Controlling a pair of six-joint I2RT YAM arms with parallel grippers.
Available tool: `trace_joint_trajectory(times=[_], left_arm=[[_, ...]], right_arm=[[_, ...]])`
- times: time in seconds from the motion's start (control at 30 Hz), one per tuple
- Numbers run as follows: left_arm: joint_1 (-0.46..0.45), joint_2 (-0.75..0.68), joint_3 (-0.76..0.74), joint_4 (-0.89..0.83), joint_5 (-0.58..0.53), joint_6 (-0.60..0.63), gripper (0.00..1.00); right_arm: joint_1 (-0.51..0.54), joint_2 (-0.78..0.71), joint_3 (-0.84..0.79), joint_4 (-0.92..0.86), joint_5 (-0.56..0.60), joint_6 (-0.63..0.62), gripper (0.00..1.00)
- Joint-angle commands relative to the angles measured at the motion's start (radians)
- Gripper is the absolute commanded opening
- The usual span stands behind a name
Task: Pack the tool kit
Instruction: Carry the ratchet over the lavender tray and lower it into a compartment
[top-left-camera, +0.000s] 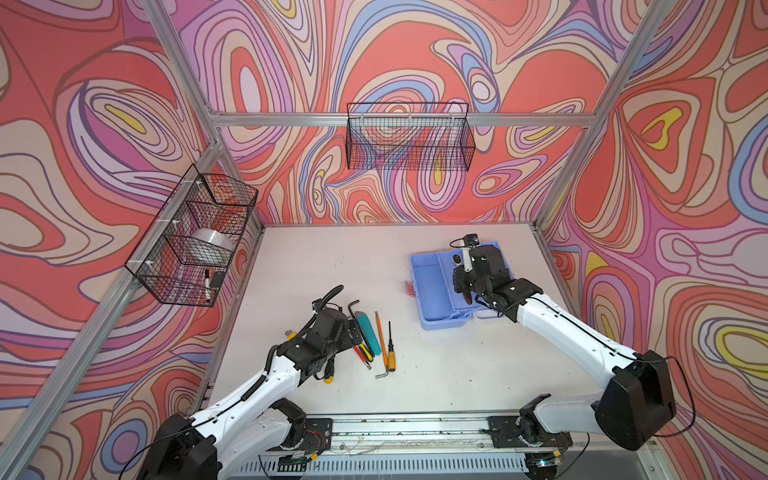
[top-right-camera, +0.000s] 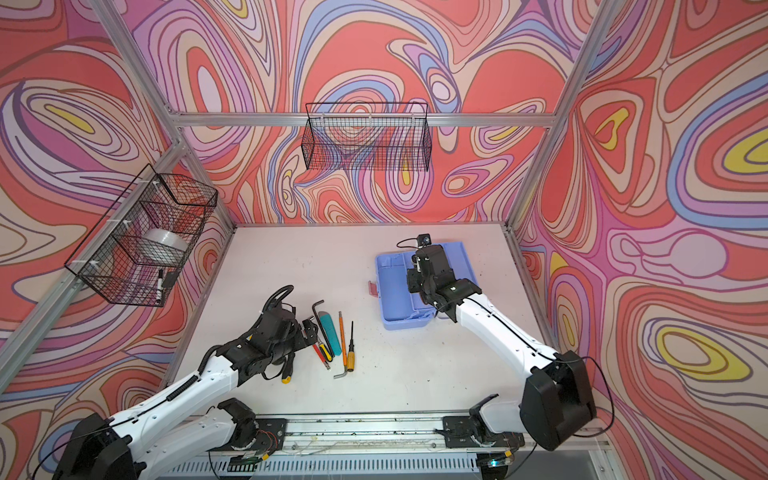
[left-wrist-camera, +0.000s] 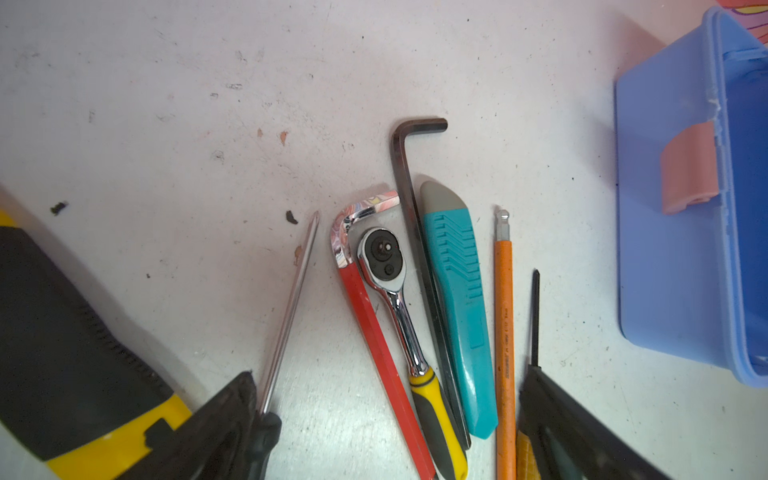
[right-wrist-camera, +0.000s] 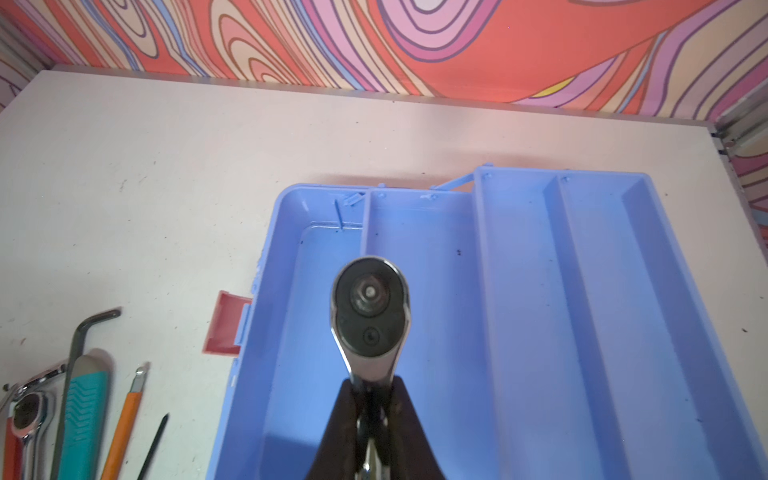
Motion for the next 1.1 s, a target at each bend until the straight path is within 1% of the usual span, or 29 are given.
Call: trace_joint_trajectory(times=[0.0,0.13,0.3,0.73,1.07], left_arm=[[0.004,0.004,-0.002,0.006,-0.001,-0.013,1.0],[0.004,0.001,-0.006,0.008,-0.002,-0.014,1.0],[0.004,0.0,-0.012,0.014,0.001,-0.016,1.0],[0.004,-0.011,-0.024,0.014,-0.001,-0.019,1.0],[0.004,-0.025,-0.032,0.009,-0.006,-0.022,1.0]], right_arm=[[-0.068,-0.02,0.001,0.048,-0.064,-0.039,0.0],[-0.146,0.005,-0.004,0.075,-0.112,-0.044,0.0],[-0.2,0.047,0.002,0.102,-0.147,-0.055,0.0],[-0.27,0.142,0.007,0.141,-0.205,-0.089,0.0],[-0.279,0.186,0.009,0.141,-0.223,-0.082,0.0]])
